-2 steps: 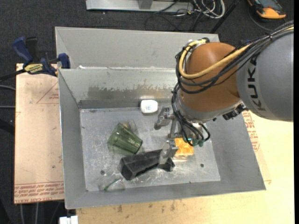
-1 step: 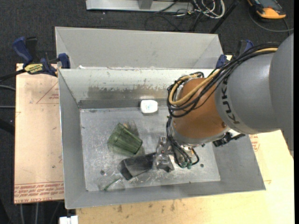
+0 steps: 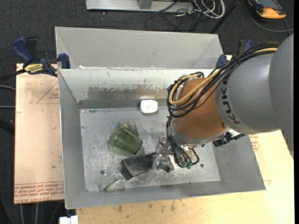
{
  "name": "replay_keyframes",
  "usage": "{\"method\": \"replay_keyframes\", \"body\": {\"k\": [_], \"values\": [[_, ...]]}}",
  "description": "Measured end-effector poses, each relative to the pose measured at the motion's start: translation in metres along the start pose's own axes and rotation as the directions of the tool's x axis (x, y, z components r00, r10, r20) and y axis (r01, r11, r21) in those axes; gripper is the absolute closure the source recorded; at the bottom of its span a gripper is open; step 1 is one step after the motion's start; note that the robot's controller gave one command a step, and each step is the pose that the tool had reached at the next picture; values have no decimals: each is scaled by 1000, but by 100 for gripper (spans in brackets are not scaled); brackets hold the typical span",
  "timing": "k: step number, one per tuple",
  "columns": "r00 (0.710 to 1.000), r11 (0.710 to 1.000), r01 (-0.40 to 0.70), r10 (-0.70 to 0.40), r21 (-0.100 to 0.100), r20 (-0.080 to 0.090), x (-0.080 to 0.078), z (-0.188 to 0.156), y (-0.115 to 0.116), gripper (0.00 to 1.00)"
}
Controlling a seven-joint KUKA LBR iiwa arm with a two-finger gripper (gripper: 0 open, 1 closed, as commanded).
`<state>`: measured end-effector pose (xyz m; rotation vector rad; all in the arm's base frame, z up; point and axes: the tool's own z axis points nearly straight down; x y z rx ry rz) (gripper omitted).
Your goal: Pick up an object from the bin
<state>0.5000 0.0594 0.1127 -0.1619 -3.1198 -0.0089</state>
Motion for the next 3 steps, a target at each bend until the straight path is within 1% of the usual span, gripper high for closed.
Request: {"method": "replay_keyframes", "body": {"k": [1,2,3], "values": [[997,1000,-12,12,-6,74,-14,1,-2,0],[997,1000,-13,14,-7,73,-14,1,-2,0],[998,1000,-13,13,-6,66,-12,2,-2,100]]}}
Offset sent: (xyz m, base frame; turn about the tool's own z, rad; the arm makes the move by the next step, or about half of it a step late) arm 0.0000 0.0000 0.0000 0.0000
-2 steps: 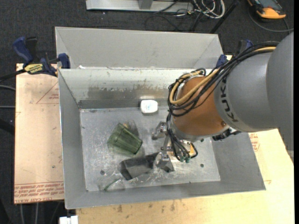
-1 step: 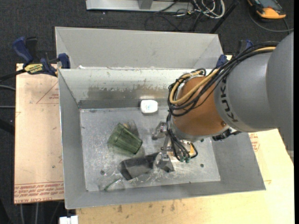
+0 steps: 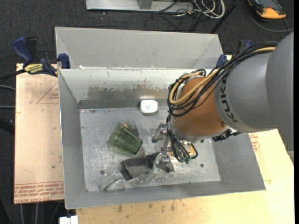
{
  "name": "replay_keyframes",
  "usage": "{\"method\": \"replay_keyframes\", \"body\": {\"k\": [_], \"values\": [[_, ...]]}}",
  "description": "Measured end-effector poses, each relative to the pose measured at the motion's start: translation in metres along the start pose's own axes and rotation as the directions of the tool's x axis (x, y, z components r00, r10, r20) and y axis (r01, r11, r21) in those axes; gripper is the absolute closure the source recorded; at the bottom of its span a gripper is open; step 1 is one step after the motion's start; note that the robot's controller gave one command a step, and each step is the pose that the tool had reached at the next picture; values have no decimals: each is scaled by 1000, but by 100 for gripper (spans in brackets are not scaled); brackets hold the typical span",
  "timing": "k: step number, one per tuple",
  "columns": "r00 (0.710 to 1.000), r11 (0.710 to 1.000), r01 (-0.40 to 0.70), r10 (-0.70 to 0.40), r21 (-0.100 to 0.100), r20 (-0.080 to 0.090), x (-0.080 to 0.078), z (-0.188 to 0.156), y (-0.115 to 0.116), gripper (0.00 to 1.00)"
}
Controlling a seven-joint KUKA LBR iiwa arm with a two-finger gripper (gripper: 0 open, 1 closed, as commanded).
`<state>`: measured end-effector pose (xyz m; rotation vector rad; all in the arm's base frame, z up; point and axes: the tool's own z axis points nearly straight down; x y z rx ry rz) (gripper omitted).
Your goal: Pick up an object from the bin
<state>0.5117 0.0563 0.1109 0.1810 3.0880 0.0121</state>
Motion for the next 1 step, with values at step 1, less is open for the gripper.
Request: {"method": "replay_keyframes", "body": {"k": [1], "values": [[1000,1000,0,0,0,0,0,0,0,100]]}}
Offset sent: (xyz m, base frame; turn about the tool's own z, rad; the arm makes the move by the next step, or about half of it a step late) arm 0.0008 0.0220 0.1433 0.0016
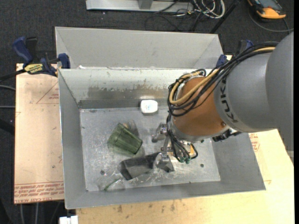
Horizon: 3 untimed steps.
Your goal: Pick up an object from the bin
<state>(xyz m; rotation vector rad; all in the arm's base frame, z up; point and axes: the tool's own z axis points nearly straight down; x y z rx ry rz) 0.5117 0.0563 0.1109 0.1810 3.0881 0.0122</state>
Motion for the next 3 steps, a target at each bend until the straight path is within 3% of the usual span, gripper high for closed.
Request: {"method": "replay_keyframes", "body": {"k": [3], "values": [[1000,1000,0,0,0,-3,1,0,0,100]]}}
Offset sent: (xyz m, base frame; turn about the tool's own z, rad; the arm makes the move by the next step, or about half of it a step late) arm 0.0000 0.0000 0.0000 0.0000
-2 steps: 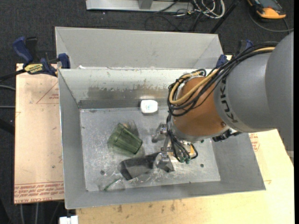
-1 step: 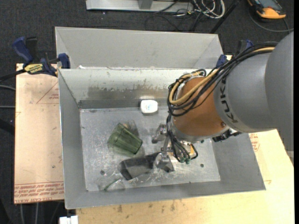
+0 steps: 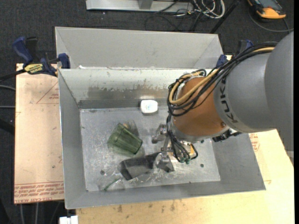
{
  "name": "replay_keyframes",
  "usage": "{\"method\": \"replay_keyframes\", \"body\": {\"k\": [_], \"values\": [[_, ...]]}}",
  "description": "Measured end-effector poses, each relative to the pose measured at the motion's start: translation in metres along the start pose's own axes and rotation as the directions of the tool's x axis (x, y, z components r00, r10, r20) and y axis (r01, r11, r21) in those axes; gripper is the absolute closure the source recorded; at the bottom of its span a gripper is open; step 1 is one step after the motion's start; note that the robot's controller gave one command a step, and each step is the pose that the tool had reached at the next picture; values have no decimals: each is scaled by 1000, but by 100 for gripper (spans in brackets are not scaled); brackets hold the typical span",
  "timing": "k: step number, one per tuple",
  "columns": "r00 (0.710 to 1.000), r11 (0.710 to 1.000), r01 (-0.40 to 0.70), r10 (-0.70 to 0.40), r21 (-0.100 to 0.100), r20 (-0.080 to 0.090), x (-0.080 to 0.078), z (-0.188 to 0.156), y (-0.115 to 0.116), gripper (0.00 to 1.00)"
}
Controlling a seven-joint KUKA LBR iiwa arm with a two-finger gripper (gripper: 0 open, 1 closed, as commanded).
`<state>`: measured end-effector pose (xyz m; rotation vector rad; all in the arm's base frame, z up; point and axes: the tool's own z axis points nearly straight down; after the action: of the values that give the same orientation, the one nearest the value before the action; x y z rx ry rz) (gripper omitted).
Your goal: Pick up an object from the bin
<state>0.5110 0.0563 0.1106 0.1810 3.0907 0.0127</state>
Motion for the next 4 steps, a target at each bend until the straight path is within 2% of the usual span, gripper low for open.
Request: {"method": "replay_keyframes", "body": {"k": [4], "values": [[1000,1000,0,0,0,-1,0,0,0,100]]}}
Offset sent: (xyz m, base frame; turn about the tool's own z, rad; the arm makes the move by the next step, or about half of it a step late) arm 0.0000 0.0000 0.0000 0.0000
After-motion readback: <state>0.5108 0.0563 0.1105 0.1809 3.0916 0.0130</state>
